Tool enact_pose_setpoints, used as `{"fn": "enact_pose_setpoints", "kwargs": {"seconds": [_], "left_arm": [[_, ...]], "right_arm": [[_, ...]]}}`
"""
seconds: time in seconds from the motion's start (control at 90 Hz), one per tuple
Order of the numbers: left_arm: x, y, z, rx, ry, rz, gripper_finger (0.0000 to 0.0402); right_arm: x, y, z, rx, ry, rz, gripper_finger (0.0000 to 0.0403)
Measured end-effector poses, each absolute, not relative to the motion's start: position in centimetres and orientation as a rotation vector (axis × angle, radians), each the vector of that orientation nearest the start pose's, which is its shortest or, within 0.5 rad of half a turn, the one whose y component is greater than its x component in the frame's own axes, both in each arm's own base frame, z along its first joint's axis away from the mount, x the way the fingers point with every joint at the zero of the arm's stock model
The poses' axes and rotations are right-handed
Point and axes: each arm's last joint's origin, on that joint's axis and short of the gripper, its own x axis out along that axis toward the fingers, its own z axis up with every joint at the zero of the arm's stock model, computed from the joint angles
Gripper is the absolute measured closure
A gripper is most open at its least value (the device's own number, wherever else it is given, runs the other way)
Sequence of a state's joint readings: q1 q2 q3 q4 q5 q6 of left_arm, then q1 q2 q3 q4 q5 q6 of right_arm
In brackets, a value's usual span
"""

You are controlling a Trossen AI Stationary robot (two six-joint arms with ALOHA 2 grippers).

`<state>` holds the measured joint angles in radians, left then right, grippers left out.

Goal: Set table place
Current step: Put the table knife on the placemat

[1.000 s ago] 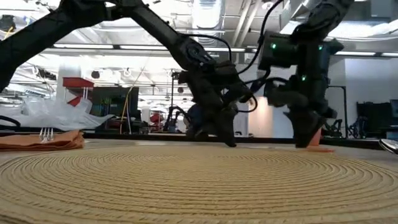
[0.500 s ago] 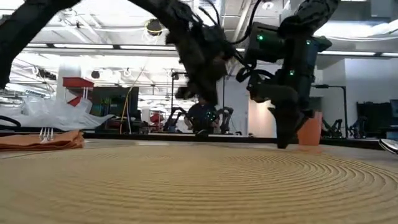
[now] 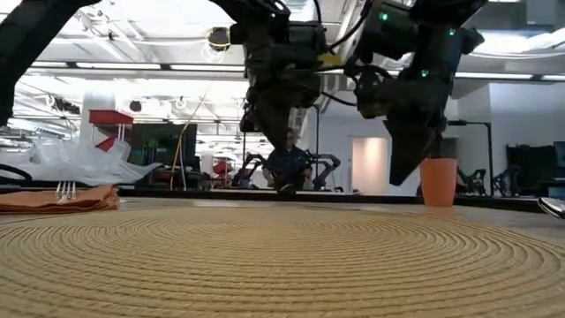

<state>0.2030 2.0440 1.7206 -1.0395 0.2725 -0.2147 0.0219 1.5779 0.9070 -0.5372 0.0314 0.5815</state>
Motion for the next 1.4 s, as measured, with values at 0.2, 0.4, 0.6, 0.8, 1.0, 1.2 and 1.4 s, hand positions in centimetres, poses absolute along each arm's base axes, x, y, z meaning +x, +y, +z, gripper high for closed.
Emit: {"fn": "enact_pose_setpoints", "kwargs": {"seconds": [0.2, 0.4, 0.6, 0.8, 1.0, 1.2, 1.4], "left_arm": [[40.3, 7.8, 20.4, -0.547, 1.315, 0.070, 0.0401], [40.2, 7.9, 20.1, -0.541, 1.320, 0.068, 0.0401], [40.4, 8.0, 20.1, -0.538, 1.302, 0.067, 0.0401], [40.6, 8.0, 20.2, -0.541, 1.279, 0.070, 0.0401], [40.9, 8.1, 20.3, -0.543, 1.246, 0.072, 0.0402], [41.2, 8.1, 20.4, -0.539, 1.218, 0.071, 0.0402], [41.2, 8.1, 20.4, -0.540, 1.218, 0.072, 0.0402]], "right_arm": [[28.8, 1.4, 15.6, 0.479, 1.228, -0.372, 0.0403], [29.7, 1.4, 14.0, 0.514, 1.236, -0.396, 0.0391], [30.1, 0.8, 13.8, 0.583, 1.217, -0.392, 0.0327], [30.1, -0.5, 13.8, 0.641, 1.212, -0.399, 0.0283], [30.1, -0.8, 13.6, 0.624, 1.216, -0.419, 0.0280], [29.8, -1.2, 13.4, 0.573, 1.224, -0.488, 0.0282], [30.1, -1.1, 14.7, 0.519, 1.182, -0.511, 0.0282]]}}
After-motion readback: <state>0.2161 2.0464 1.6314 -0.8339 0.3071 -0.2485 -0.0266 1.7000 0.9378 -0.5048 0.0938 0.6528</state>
